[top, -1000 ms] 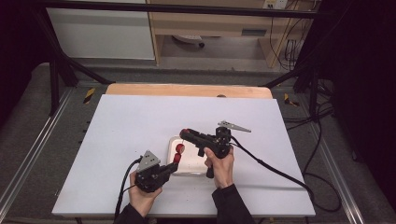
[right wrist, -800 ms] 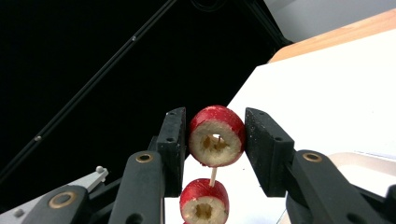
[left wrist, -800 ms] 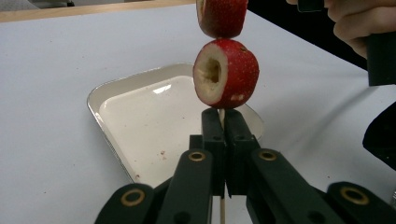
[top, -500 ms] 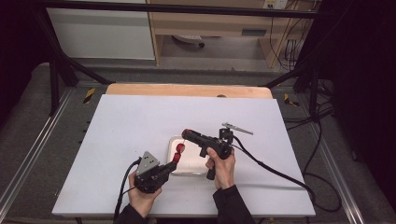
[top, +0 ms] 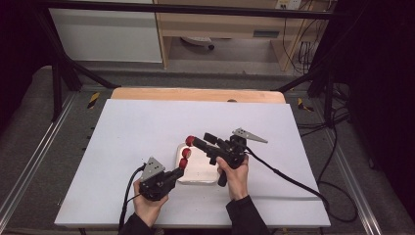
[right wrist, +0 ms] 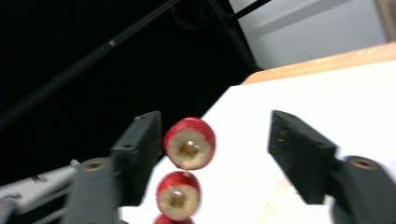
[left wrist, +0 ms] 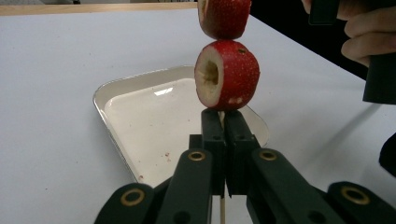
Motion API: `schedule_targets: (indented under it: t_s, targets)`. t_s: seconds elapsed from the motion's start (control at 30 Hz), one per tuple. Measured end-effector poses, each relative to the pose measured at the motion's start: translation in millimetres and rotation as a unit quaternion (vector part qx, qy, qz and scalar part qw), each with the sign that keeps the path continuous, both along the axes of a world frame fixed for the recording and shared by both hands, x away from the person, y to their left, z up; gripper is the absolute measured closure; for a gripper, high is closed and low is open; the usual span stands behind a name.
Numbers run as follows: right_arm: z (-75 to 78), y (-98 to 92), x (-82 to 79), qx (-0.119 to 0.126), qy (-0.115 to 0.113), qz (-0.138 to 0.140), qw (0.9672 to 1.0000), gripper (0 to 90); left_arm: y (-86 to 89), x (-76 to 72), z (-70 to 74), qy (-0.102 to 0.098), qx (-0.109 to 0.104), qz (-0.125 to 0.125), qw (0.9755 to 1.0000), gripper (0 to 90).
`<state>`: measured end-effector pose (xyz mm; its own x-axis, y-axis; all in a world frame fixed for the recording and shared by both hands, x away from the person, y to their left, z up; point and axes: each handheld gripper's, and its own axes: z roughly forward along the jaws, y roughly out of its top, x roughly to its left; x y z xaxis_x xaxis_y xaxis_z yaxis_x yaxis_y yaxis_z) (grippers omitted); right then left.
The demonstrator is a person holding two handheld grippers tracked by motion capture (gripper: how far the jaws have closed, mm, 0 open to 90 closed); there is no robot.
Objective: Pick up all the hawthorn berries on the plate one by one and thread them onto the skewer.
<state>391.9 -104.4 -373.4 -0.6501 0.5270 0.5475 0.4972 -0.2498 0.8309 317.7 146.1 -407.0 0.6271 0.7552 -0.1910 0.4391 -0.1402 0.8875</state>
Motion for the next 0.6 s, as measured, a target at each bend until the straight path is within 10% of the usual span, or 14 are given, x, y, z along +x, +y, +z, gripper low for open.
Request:
schedule_targets:
  t_s: [0.23, 0.6]
  targets:
    - [-4.3, -12.6, 0.9, -0.116, -0.017, 0.022, 0.9929, 10.5, 1.8, 1.0, -1.2, -0.001, 0.011, -0.008, 0.9999, 88.6]
    - [-32.3, -46.5, -6.1, -0.282, -0.043, 0.046, 0.9575, 2.9, 6.8, 5.0, 1.5, 0.005, 0.035, -0.01, 0.9993, 88.5]
